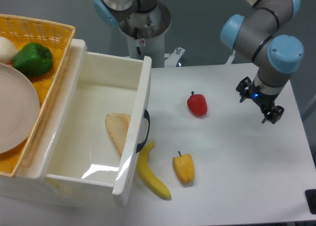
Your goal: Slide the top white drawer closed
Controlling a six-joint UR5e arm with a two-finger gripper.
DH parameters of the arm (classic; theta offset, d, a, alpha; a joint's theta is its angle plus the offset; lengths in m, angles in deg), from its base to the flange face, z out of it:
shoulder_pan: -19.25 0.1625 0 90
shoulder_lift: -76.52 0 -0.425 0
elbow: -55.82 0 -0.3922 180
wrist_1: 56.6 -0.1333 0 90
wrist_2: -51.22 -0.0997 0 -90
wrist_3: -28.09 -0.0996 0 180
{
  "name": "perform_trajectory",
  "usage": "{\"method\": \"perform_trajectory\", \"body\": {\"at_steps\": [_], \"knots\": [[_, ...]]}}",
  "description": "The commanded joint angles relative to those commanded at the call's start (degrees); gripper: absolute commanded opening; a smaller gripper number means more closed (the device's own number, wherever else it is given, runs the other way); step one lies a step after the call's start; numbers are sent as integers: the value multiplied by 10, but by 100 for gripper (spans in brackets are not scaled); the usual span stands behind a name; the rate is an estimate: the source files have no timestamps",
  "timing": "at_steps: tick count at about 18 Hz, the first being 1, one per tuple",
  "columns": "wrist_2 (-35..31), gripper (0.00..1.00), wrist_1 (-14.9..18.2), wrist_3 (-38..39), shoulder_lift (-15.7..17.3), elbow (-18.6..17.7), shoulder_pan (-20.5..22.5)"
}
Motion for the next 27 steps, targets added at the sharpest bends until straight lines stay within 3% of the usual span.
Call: {"method": "perform_trajectory", "body": {"at_steps": [4, 8, 16, 21, 24, 27], "knots": [[11, 100, -9, -2, 0, -1, -2], [76, 100, -32, 0, 3, -30, 15], [83, 100, -40, 40, -3, -60, 2], [99, 100, -41, 200, -15, -44, -38], [102, 100, -40, 248, -19, -40, -64], [133, 82, -40, 305, -18, -41, -76]]}}
